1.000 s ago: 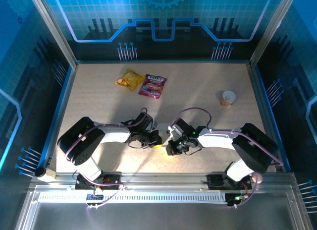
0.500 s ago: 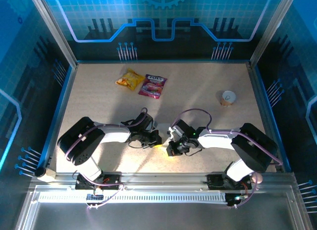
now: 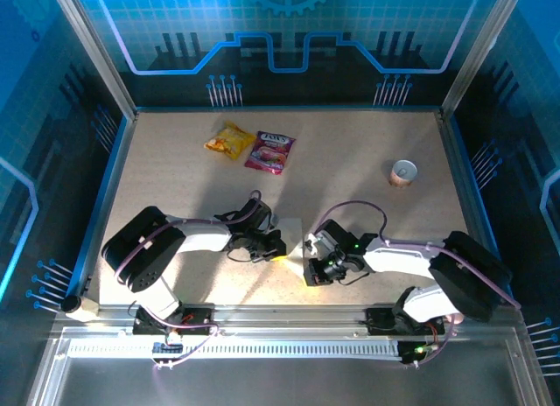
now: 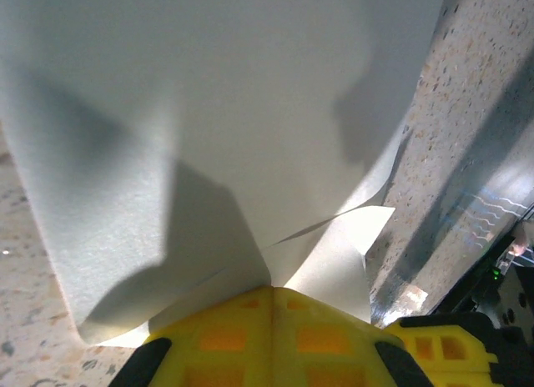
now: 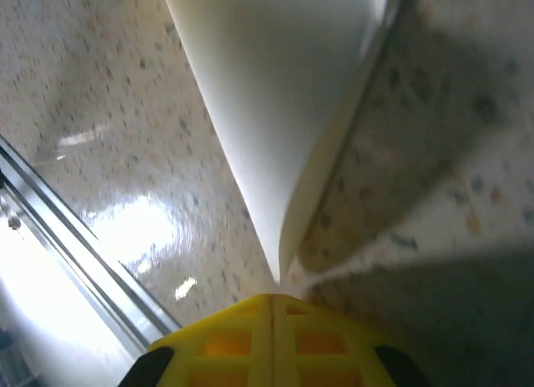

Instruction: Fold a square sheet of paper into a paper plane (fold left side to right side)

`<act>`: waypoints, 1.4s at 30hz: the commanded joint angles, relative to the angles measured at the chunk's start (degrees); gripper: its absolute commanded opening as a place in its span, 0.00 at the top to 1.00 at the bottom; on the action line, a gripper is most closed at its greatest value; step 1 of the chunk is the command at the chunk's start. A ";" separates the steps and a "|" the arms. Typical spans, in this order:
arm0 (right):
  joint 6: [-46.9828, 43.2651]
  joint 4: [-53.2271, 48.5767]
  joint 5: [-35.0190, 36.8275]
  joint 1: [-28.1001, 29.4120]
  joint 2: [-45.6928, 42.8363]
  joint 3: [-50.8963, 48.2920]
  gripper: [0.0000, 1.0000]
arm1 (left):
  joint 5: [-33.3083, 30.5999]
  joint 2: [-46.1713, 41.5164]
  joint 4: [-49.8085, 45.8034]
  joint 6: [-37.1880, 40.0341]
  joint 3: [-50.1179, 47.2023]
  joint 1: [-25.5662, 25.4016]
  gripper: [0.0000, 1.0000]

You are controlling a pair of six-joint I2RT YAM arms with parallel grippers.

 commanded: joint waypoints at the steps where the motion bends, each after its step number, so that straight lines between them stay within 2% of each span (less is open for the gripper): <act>1: 0.35 -4.87 -2.00 -1.32 -5.39 0.06 0.95 | -4.23 1.99 -6.39 0.13 -0.22 -0.06 1.00; 6: 0.10 -3.80 -1.80 -3.16 -8.29 1.73 0.94 | -4.09 2.10 -6.44 0.29 0.29 0.01 1.00; 17: -0.44 1.57 -0.64 -3.04 4.70 7.87 0.97 | -3.90 2.43 -6.37 0.18 0.67 -0.15 1.00; 29: 0.08 -0.03 2.15 -1.44 10.30 5.57 1.00 | -3.28 1.23 -4.60 -0.54 0.95 -0.20 1.00; 36: 1.13 -6.19 7.54 -0.37 11.69 5.68 1.00 | -3.48 -4.86 -3.83 -1.38 0.67 -0.15 1.00; 42: 2.47 -10.82 12.33 1.03 13.12 6.43 1.00 | -4.60 -13.34 -0.70 -1.81 -4.77 -0.32 1.00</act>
